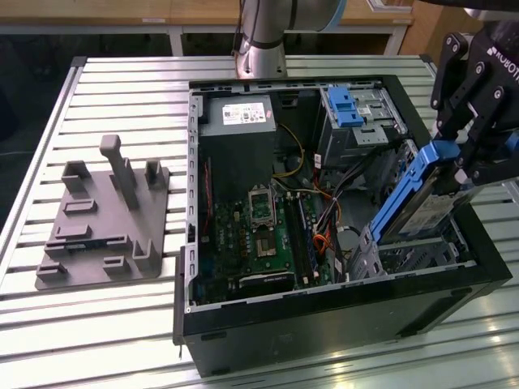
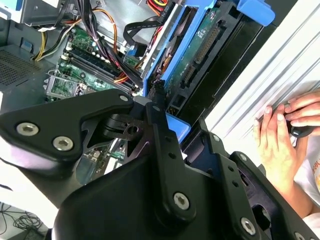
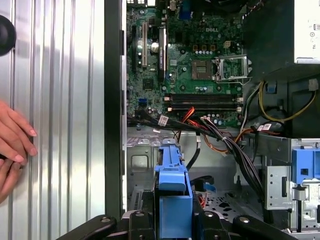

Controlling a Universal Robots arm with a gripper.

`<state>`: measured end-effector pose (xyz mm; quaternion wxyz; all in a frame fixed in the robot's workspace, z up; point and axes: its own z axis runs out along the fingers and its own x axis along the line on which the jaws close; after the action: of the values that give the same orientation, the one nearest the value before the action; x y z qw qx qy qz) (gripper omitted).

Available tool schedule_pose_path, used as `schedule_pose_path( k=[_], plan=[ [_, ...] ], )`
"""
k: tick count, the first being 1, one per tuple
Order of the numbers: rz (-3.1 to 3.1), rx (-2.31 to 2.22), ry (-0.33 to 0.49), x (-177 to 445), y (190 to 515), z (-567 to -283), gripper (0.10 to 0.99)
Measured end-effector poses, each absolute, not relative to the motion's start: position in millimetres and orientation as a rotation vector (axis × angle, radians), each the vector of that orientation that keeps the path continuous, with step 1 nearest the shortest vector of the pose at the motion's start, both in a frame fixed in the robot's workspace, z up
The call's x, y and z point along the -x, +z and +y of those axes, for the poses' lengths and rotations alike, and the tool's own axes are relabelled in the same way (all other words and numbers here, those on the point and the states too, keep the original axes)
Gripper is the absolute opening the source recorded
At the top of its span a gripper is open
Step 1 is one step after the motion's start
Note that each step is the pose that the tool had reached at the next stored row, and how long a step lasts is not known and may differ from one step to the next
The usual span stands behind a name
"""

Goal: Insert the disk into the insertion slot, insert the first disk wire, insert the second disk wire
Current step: 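Insert the disk into the insertion slot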

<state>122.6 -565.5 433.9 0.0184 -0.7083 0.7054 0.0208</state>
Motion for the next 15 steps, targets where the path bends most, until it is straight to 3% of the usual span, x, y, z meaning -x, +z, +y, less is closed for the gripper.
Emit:
schedule_pose_path(
  k=[15],
  plan=[
    [2.186, 2.204, 0.065, -122.6, 418.2, -565.5, 0.365]
  ],
)
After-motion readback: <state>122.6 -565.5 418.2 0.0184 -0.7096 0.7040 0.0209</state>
